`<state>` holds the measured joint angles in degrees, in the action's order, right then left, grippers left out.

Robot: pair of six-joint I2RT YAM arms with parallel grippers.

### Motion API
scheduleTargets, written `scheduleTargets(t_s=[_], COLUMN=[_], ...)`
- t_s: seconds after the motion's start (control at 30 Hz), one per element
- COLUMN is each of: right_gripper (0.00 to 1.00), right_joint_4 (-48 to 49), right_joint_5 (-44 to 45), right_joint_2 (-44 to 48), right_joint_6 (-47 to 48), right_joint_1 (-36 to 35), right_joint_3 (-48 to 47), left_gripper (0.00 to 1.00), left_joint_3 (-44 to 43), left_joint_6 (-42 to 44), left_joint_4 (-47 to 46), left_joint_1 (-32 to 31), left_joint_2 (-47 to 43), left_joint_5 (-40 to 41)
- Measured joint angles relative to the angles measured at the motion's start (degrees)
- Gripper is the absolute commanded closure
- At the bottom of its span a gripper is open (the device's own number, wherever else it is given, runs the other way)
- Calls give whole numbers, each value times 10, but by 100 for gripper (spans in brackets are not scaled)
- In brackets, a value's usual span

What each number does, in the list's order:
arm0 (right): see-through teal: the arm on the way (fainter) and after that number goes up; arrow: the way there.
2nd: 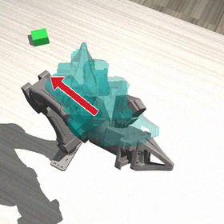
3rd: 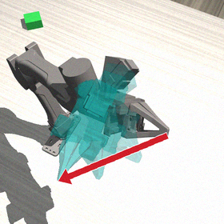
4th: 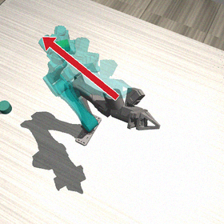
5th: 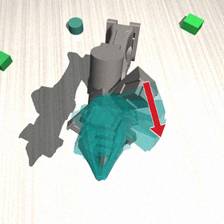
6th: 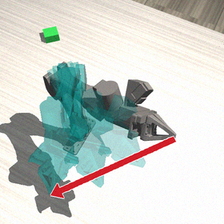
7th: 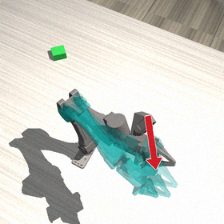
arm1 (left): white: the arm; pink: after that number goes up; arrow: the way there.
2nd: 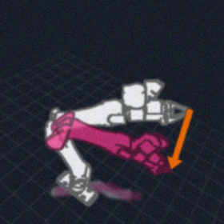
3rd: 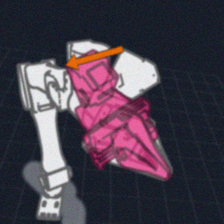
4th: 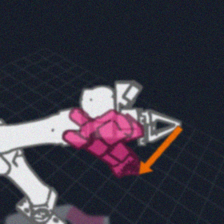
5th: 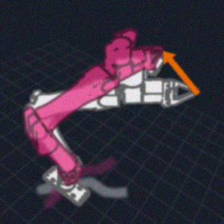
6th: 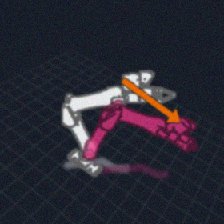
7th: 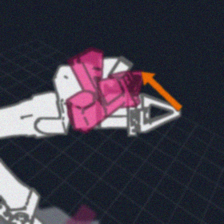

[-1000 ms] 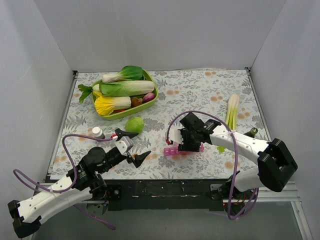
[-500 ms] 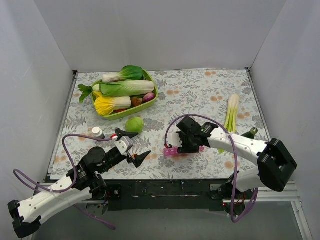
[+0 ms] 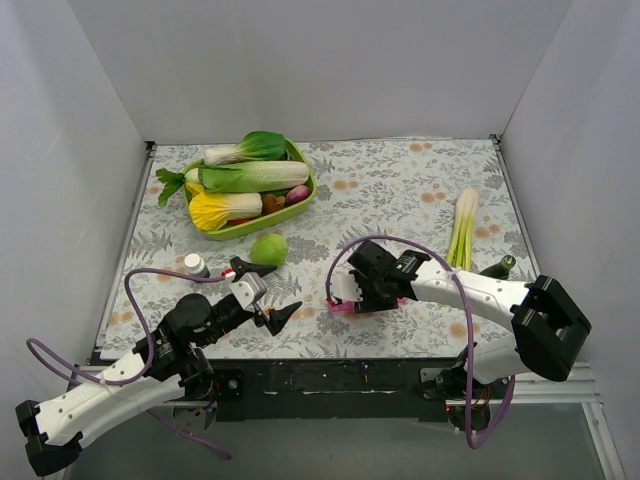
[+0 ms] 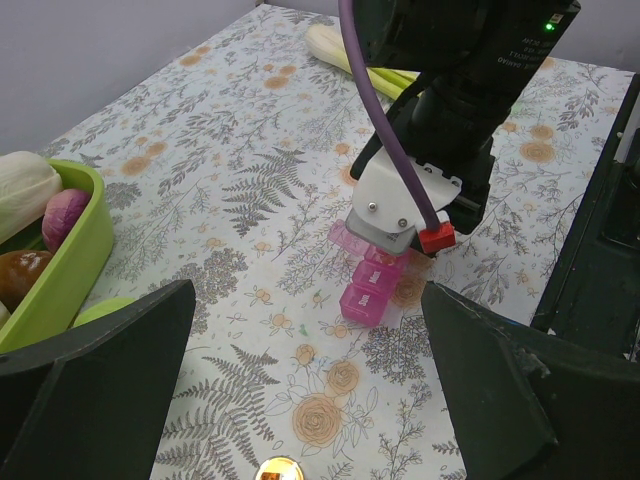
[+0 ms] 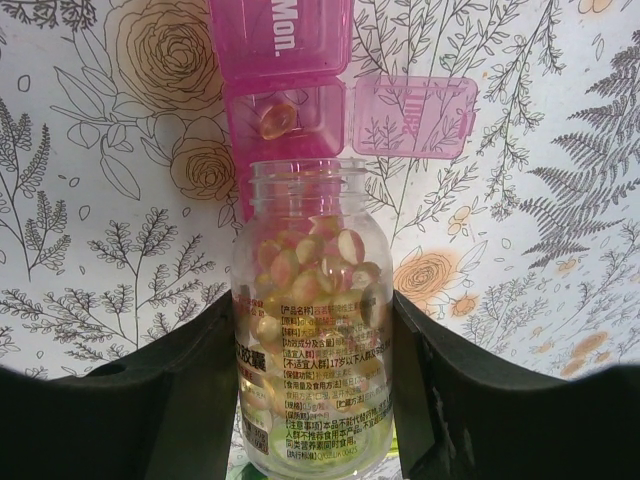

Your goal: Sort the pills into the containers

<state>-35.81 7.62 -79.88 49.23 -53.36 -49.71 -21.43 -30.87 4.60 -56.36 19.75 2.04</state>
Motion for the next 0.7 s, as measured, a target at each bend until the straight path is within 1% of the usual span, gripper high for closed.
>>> scheduleTargets(t_s=[0.7], right_gripper=[99], right_joint_4=[0], right_joint_5=[28], right_joint_2=[-7], right_joint_6=[5], right_joint_1=[-19], right_joint_3=[0], left_gripper=[2], left_joint_3=[0], left_joint_6=[0], left_joint_4=[1], left_joint_1=[0], left_joint_2=[0], left_joint_5=[0])
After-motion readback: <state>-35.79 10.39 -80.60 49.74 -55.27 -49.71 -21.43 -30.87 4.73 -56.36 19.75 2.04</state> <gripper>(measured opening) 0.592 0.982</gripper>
